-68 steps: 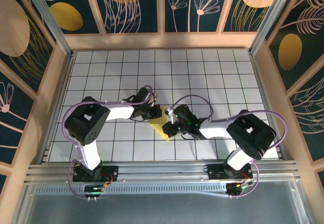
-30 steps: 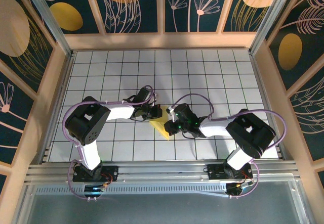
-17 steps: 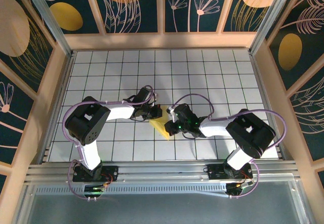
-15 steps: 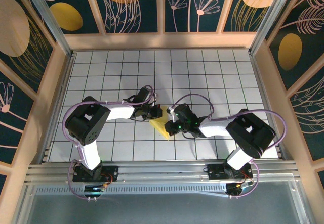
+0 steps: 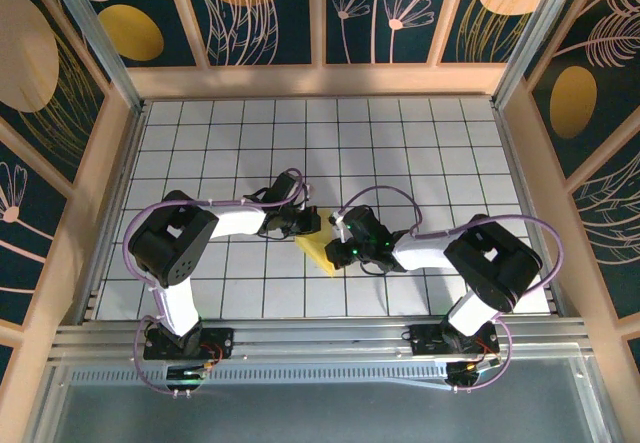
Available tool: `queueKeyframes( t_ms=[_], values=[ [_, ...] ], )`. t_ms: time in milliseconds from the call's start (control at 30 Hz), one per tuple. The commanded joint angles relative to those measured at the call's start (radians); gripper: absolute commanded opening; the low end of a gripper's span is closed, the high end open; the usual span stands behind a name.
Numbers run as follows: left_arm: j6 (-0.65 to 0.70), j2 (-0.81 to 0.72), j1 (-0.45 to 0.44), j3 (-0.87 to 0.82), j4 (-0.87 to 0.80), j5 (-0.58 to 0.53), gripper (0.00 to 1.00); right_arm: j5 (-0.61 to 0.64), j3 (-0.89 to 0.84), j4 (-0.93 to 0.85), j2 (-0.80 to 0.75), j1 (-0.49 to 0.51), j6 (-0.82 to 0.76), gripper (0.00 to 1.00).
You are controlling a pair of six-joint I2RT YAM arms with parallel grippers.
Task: Fold a paper plane with a square sheet of paper (fold left side to right side)
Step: Third fold the triangle at the center of the table.
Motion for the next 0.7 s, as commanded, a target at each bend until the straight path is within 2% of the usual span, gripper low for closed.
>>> queueKeyframes(
  t_ms=[0,167,333,400,500,667],
  values=[
    [0.029,0.014,-0.007,0.038,-0.066,-0.021,0.10,0.010,-0.006,-0.036,0.023,-0.006,-0.010,0.00],
    [0.064,-0.017,0.004,0.150,-0.154,-0.059,0.18,0.013,-0.020,-0.042,0.033,-0.005,-0.002,0.00],
    [0.066,-0.082,0.035,0.169,-0.170,-0.059,0.25,0.010,-0.025,-0.040,0.043,-0.005,0.003,0.00],
    [0.065,-0.126,0.042,0.142,-0.172,-0.071,0.24,0.008,-0.027,-0.035,0.042,-0.005,0.004,0.00],
    [0.042,-0.232,0.044,0.051,-0.129,-0.076,0.15,0.008,-0.025,-0.032,0.041,-0.005,0.004,0.00],
    [-0.052,-0.442,0.044,-0.203,0.022,-0.036,0.09,0.009,-0.022,-0.036,0.042,-0.005,0.000,0.00]
  ],
)
